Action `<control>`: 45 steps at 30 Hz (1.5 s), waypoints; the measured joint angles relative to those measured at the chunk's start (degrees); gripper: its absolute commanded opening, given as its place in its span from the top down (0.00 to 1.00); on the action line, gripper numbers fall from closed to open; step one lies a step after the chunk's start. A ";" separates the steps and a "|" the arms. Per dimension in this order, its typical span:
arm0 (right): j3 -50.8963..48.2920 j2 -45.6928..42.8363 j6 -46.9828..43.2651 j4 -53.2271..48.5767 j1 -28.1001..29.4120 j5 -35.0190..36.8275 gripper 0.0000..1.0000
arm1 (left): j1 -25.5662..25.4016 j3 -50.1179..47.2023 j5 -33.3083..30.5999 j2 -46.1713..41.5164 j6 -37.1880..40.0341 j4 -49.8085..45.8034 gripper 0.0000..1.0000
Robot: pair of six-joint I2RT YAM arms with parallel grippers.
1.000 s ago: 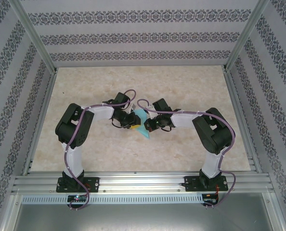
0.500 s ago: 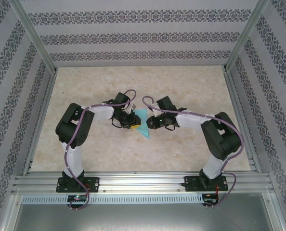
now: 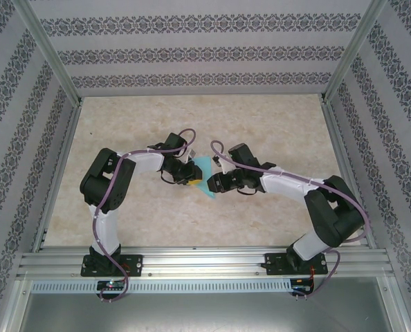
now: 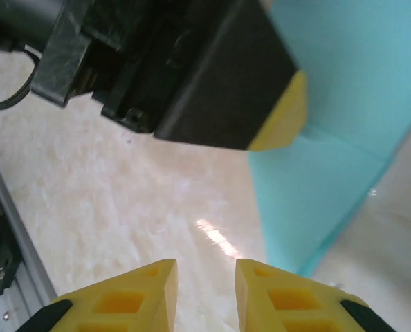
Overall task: Fold a paper plane with a square sheet of paper (fold left side to right side)
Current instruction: Third fold the triangle at the center of the table.
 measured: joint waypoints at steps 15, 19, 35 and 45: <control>3.50 8.76 -1.09 -4.33 1.25 -0.87 0.73 | 0.00 0.02 -0.04 0.00 0.00 -0.02 0.75; 3.67 9.55 -1.18 -5.33 1.25 -0.04 0.73 | 0.00 0.02 -0.02 0.00 0.00 -0.02 0.75; 4.52 11.37 -1.55 -6.19 1.33 0.61 0.73 | 0.00 0.11 -0.04 0.04 0.00 -0.07 0.75; 4.48 11.37 -1.53 -6.38 1.79 1.20 0.76 | 0.00 0.81 -0.04 0.50 0.22 -0.26 0.76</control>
